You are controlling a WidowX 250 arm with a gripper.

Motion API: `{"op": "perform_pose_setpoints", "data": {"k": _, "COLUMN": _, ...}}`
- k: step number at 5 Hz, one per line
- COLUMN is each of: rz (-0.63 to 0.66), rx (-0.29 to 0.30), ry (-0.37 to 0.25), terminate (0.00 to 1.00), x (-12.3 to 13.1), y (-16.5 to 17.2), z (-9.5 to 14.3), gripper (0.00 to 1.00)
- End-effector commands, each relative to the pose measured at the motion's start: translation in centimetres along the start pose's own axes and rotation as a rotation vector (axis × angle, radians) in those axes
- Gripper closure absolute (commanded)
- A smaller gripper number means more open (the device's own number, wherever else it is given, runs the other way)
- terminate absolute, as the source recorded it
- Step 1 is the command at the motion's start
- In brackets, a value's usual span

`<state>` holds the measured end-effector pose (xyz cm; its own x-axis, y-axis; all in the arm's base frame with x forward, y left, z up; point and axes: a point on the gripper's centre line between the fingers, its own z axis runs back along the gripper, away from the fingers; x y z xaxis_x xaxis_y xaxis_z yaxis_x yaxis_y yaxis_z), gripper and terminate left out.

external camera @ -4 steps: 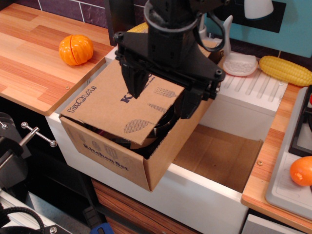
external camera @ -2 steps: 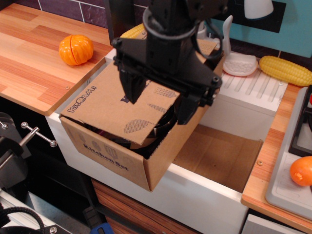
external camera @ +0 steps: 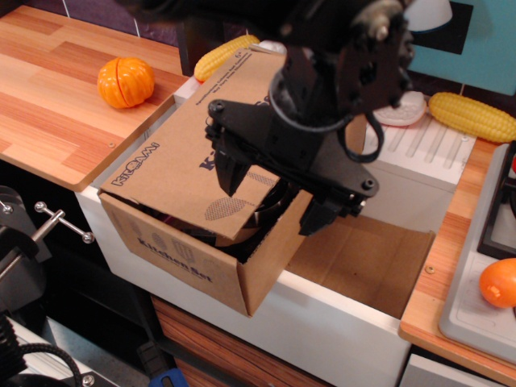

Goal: Open brown1fbox flap

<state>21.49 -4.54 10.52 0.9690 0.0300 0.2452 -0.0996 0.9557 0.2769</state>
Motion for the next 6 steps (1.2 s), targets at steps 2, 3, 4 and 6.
{"op": "perform_pose_setpoints", "data": {"k": 2, "rz": -0.025, "rx": 0.054, "ry": -0.067, "terminate": 0.00, "x": 0.2, "y": 0.9, "z": -1.7, "gripper": 0.00}}
{"op": "perform_pose_setpoints", "data": {"k": 3, "rz": -0.046, "rx": 0.080, "ry": -0.086, "terminate": 0.00, "x": 0.2, "y": 1.4, "z": -2.1, "gripper": 0.00}}
{"op": "perform_pose_setpoints", "data": {"k": 4, "rz": -0.052, "rx": 0.091, "ry": -0.096, "terminate": 0.00, "x": 0.2, "y": 2.0, "z": -2.8, "gripper": 0.00}}
{"op": "perform_pose_setpoints", "data": {"k": 6, "rz": -0.068, "rx": 0.154, "ry": -0.117, "terminate": 0.00, "x": 0.4, "y": 2.7, "z": -2.7, "gripper": 0.00}}
